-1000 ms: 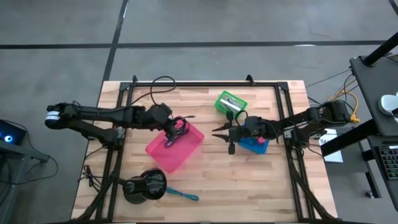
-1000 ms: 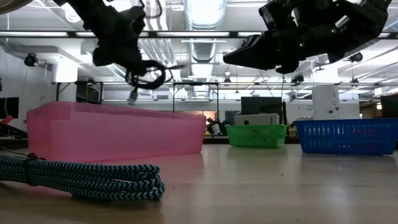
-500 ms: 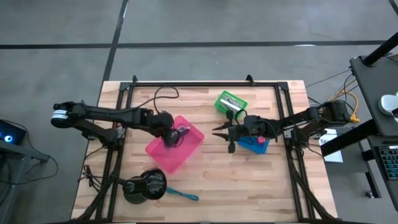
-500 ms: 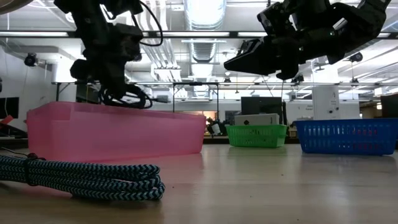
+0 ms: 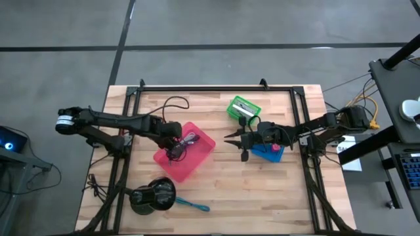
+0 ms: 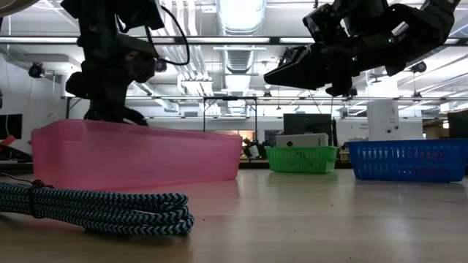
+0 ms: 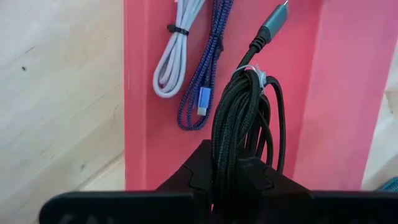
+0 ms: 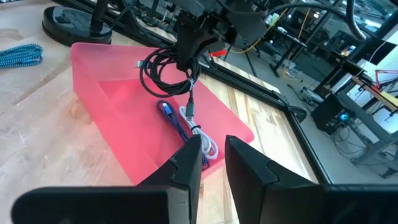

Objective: Pick and place items into bin
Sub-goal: Put the black charger cable into the pink bin, then put the blue charger cable into the pink bin

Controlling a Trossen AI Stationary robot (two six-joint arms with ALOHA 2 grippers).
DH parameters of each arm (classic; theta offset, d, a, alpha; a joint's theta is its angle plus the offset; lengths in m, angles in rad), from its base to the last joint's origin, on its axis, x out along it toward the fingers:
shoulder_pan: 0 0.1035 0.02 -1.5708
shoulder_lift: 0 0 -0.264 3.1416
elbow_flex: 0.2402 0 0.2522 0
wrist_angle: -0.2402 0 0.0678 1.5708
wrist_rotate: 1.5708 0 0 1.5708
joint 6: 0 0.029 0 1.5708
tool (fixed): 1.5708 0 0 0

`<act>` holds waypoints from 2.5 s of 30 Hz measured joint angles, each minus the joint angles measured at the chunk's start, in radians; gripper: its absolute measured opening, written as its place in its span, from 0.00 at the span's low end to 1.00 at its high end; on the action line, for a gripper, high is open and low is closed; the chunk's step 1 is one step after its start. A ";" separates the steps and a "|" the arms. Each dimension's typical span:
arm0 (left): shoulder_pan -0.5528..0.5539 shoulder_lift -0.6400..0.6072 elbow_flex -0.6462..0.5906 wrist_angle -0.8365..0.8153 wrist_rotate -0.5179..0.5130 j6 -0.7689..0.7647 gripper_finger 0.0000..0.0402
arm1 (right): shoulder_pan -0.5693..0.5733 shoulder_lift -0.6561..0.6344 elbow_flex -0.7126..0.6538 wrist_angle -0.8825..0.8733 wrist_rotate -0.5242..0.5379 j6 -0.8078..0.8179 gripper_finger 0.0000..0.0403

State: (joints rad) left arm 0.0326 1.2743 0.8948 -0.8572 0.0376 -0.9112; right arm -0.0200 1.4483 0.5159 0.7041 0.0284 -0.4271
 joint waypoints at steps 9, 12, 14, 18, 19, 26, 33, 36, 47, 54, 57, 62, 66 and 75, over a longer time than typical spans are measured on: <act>0.000 0.003 -0.007 0.002 0.021 0.001 0.12 | 0.000 0.000 0.000 -0.002 0.000 -0.004 0.15; 0.000 0.003 -0.011 0.001 0.021 0.019 0.17 | 0.000 0.000 0.000 -0.006 0.000 -0.004 0.15; 0.000 0.003 -0.011 0.002 0.021 0.040 0.21 | 0.000 0.000 0.000 -0.012 0.000 -0.005 0.15; 0.000 0.003 -0.011 0.002 0.021 0.063 0.28 | 0.000 -0.001 0.000 -0.014 0.000 -0.022 0.15; 0.000 0.003 -0.008 0.001 0.021 0.063 0.30 | 0.000 -0.001 0.000 -0.014 0.000 -0.022 0.15; 0.000 -0.007 0.032 0.002 0.132 0.156 0.37 | 0.000 -0.001 0.000 -0.015 0.000 -0.022 0.14; 0.001 -0.012 0.119 0.011 0.141 0.175 0.38 | 0.000 -0.001 0.000 -0.015 0.000 -0.027 0.14; 0.000 -0.013 0.148 0.101 0.137 0.240 0.38 | 0.000 -0.001 0.000 -0.015 0.000 -0.028 0.14; -0.003 -0.013 0.193 0.546 0.156 0.579 0.38 | 0.000 -0.001 0.000 -0.015 0.000 -0.030 0.14; -0.022 -0.013 0.219 0.598 0.156 0.760 0.38 | 0.000 -0.001 0.000 -0.016 0.000 -0.044 0.14; -0.022 -0.013 0.212 0.598 0.145 0.764 0.38 | 0.000 -0.001 0.000 -0.017 0.000 -0.045 0.14; -0.022 -0.003 0.210 0.580 0.121 0.763 0.38 | -0.001 -0.001 0.000 -0.020 -0.021 0.004 0.14; -0.022 -0.003 0.210 0.606 0.106 0.770 0.38 | -0.001 -0.001 0.000 -0.020 -0.233 0.055 0.14; -0.022 -0.003 0.210 0.593 0.127 0.870 0.38 | 0.032 0.002 0.020 -0.013 -0.525 0.139 0.14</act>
State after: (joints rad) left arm 0.0109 1.2713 1.1046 -0.2646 0.1643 -0.0410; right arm 0.0120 1.4506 0.5362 0.6910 -0.4969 -0.2881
